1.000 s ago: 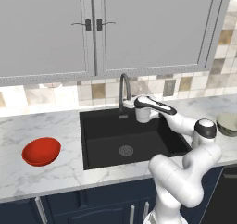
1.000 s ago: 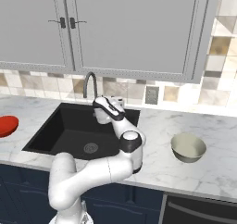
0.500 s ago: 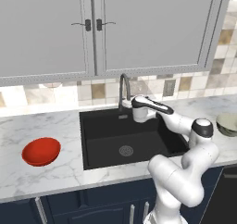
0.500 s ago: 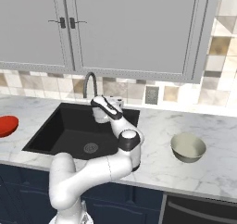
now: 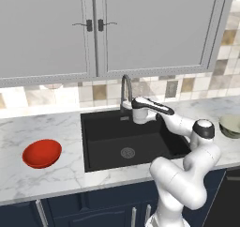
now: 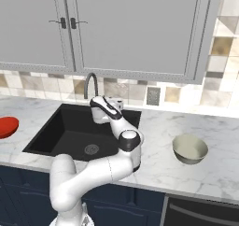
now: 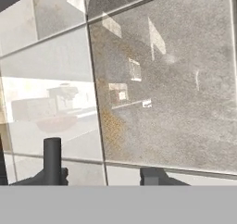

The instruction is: Rinse each bowl for a few seconds and place them down in the sink or on the counter.

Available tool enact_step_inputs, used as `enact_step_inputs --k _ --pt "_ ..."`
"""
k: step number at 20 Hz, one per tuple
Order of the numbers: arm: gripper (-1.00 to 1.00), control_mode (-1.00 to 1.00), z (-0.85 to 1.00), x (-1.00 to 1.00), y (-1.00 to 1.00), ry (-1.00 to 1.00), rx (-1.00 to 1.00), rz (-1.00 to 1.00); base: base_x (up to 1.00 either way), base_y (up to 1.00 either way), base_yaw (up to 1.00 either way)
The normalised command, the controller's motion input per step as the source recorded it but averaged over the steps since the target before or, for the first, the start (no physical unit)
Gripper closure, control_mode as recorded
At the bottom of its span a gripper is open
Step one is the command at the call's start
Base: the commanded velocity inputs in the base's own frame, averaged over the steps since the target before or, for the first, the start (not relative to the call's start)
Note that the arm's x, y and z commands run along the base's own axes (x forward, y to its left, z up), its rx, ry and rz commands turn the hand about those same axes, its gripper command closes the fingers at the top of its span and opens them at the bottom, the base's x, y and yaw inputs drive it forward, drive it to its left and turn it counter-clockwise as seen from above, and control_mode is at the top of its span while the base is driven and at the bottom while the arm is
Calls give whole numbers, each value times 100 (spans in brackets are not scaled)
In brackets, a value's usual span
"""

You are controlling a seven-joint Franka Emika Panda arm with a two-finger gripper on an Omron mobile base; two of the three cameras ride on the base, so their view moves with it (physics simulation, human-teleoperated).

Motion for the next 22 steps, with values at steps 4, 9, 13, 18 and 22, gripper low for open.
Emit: enact_step_inputs --k 4,9,13,18,22 --pt "100 -100 -12 0 -56 6 4 0 0 0 0" --pt "100 -100 -19 0 -70 7 5 0 0 0 0" --pt "100 -100 -23 11 -75 8 7 0 0 0 0" --pt "100 -100 -26 21 -69 9 6 0 0 0 0" --pt "100 -100 -25 13 -70 8 6 0 0 0 0"
